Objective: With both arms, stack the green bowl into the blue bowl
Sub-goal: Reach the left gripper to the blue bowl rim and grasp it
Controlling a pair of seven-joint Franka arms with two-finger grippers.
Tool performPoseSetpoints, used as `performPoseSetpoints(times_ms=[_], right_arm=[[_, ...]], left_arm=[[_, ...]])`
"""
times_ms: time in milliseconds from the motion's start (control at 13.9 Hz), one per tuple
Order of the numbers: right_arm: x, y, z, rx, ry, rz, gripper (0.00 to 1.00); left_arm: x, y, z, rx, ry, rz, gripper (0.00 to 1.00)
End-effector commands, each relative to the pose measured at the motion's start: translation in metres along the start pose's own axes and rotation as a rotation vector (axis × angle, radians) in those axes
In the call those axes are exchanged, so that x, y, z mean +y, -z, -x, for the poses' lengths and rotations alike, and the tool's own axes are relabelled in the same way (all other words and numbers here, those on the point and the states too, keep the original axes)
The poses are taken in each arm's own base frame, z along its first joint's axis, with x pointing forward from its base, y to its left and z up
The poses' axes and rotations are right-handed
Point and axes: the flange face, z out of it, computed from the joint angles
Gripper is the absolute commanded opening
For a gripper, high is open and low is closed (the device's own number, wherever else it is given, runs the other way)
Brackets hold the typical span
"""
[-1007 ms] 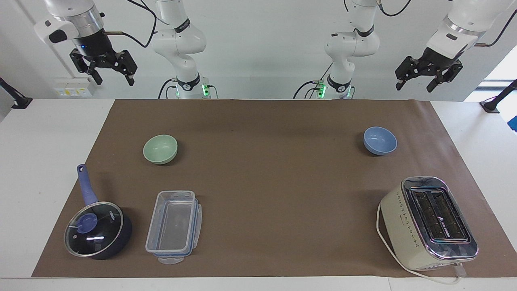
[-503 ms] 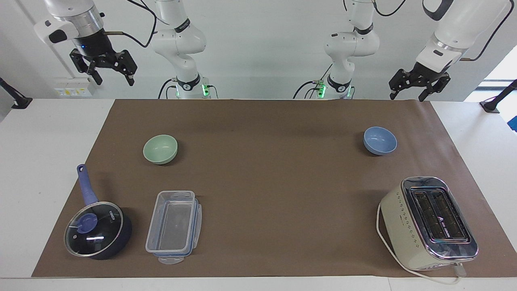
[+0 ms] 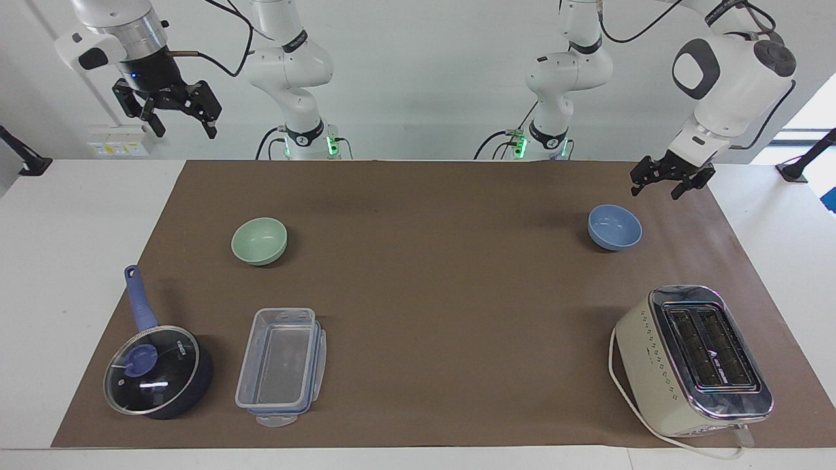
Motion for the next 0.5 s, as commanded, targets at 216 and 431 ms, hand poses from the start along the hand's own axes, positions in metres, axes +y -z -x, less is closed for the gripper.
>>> performPoseSetpoints(times_ms=[216, 431], right_arm=[[0.004, -0.001, 0.009, -0.005, -0.004, -0.002, 1.0], [0.005, -0.002, 0.01, -0.008, -0.006, -0.003, 1.0]], left_arm=[[-0.024, -0.088, 0.021, 0.011, 0.024, 0.016, 0.85], [-0.037, -0.116, 0.02, -0.026, 0.048, 0.034, 0.7]])
